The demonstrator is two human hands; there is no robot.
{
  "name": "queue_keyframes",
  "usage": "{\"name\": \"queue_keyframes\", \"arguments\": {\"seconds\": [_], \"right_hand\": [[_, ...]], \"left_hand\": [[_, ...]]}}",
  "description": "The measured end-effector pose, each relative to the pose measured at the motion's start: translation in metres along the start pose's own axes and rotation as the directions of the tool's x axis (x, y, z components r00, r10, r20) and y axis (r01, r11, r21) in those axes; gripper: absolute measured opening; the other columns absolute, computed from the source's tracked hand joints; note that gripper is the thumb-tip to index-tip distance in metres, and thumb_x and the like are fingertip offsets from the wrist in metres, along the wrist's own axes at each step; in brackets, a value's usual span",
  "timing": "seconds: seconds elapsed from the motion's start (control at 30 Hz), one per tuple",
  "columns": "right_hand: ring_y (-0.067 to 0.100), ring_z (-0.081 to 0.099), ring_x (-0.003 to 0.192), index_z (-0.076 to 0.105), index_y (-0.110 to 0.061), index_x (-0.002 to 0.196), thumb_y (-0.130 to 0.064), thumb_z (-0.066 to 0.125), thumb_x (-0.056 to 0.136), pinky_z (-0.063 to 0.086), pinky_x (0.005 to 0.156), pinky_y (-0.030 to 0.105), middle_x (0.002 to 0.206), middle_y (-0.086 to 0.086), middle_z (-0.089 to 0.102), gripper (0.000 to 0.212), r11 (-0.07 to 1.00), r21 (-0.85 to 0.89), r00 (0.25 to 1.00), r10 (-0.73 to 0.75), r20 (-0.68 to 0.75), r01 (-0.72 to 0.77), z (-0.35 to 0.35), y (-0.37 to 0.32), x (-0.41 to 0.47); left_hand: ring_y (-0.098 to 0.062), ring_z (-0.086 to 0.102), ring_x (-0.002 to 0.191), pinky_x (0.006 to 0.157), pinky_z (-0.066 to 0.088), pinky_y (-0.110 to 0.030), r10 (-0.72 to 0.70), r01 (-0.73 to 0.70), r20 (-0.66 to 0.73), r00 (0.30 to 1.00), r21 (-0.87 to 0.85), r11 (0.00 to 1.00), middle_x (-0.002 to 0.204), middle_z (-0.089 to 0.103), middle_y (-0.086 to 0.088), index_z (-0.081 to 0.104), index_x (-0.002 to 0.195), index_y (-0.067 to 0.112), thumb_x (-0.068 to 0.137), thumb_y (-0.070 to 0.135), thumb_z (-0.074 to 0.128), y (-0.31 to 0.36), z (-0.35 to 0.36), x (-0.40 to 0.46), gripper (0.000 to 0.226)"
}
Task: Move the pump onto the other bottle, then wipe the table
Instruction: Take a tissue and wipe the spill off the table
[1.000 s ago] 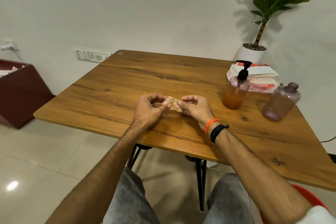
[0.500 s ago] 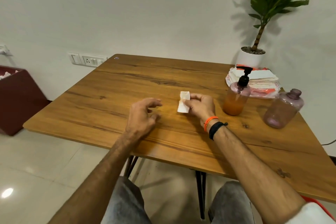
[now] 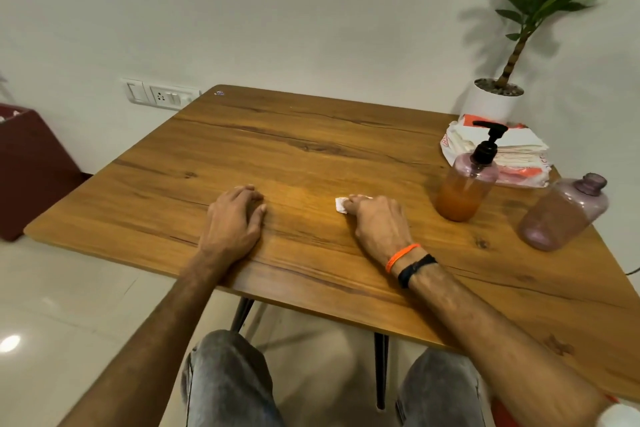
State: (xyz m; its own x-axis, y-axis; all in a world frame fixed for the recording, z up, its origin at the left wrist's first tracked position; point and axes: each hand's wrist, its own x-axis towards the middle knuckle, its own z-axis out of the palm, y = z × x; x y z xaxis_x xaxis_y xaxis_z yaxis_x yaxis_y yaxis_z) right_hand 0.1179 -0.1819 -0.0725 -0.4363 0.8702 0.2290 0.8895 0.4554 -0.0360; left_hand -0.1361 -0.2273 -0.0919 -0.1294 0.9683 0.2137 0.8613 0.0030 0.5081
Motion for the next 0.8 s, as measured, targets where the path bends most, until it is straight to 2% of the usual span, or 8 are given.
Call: {"name": "queue_keyframes", "arguments": {"seconds": [0.17,0.27,0.37,0.5,0.57,0.63,0.73,0.8], "right_hand": [[0.034,0.06,0.114,0.061,-0.028,0.13,-0.01,0.042,0.095,0.049,0.096,0.039,0.124,0.012,0.065,0.043,0.983,0.057,0.984,0.176,0.023,-0.177,0.003,0.026,0.044],[0.035,0.061,0.11,0.064,-0.027,0.127,-0.005,0.047,0.091,0.05,0.095,0.038,0.119,0.014,0.067,0.046,0.978,0.06,0.98,0.195,0.049,-0.198,-0.001,0.027,0.064],[0.032,0.061,0.112,0.062,-0.028,0.129,-0.006,0.049,0.087,0.049,0.097,0.038,0.121,0.011,0.067,0.049,0.988,0.093,0.99,0.118,0.082,-0.125,-0.004,0.011,0.051],[0.025,0.059,0.119,0.061,-0.024,0.128,-0.004,0.051,0.08,0.048,0.098,0.039,0.129,0.001,0.064,0.053,0.972,0.196,0.986,-0.145,0.082,0.126,0.0,-0.026,-0.005],[0.022,0.055,0.125,0.058,-0.026,0.132,-0.002,0.05,0.079,0.047,0.101,0.04,0.138,-0.005,0.058,0.058,0.958,0.206,0.973,-0.217,0.076,0.198,0.003,-0.031,-0.017],[0.016,0.053,0.128,0.059,-0.028,0.131,0.001,0.051,0.08,0.042,0.107,0.035,0.138,-0.009,0.057,0.06,0.955,0.253,0.982,-0.176,0.072,0.153,0.003,-0.023,-0.006],[0.014,0.047,0.134,0.055,-0.027,0.136,0.003,0.047,0.084,0.035,0.112,0.03,0.143,-0.007,0.052,0.06,0.979,0.176,0.988,-0.123,0.098,0.104,0.008,-0.005,0.036],[0.017,0.047,0.133,0.055,-0.026,0.137,0.003,0.044,0.088,0.035,0.112,0.031,0.142,-0.003,0.054,0.058,0.986,0.161,0.99,-0.074,0.124,0.053,0.01,0.001,0.067]], "left_hand": [[-0.024,0.044,0.133,0.111,0.032,-0.045,0.027,-0.026,-0.015,1.0,0.034,0.999,0.145,0.051,-0.006,0.058,0.13,0.013,0.099,0.03,0.051,0.0,0.002,-0.001,0.036],[-0.024,0.045,0.133,0.11,0.032,-0.044,0.029,-0.028,-0.022,0.999,0.038,0.999,0.145,0.051,-0.005,0.058,0.13,0.013,0.099,0.03,0.051,-0.001,0.001,-0.002,0.036],[-0.024,0.045,0.132,0.109,0.032,-0.044,0.035,-0.033,-0.031,0.999,0.055,0.998,0.144,0.052,-0.005,0.058,0.13,0.014,0.099,0.03,0.051,-0.002,0.002,-0.001,0.036],[-0.023,0.044,0.133,0.111,0.031,-0.045,0.026,-0.024,-0.029,0.999,0.073,0.997,0.144,0.051,-0.004,0.057,0.131,0.017,0.099,0.033,0.05,-0.002,0.005,0.001,0.036],[-0.023,0.044,0.133,0.111,0.03,-0.046,0.019,-0.016,-0.041,0.999,0.083,0.996,0.144,0.052,-0.004,0.057,0.13,0.017,0.099,0.033,0.049,-0.001,0.007,0.001,0.036],[-0.023,0.045,0.133,0.112,0.03,-0.046,0.026,-0.023,-0.042,0.999,0.083,0.996,0.144,0.052,-0.004,0.058,0.13,0.017,0.099,0.032,0.049,-0.001,0.007,0.001,0.036],[-0.023,0.044,0.135,0.113,0.029,-0.044,0.036,-0.033,-0.035,0.999,0.074,0.997,0.145,0.051,-0.004,0.057,0.132,0.017,0.099,0.033,0.048,-0.003,0.006,0.001,0.037],[-0.022,0.042,0.136,0.113,0.028,-0.043,0.033,-0.032,-0.025,0.999,0.062,0.998,0.147,0.05,-0.003,0.056,0.133,0.018,0.1,0.034,0.047,-0.003,0.005,0.0,0.038]]}}
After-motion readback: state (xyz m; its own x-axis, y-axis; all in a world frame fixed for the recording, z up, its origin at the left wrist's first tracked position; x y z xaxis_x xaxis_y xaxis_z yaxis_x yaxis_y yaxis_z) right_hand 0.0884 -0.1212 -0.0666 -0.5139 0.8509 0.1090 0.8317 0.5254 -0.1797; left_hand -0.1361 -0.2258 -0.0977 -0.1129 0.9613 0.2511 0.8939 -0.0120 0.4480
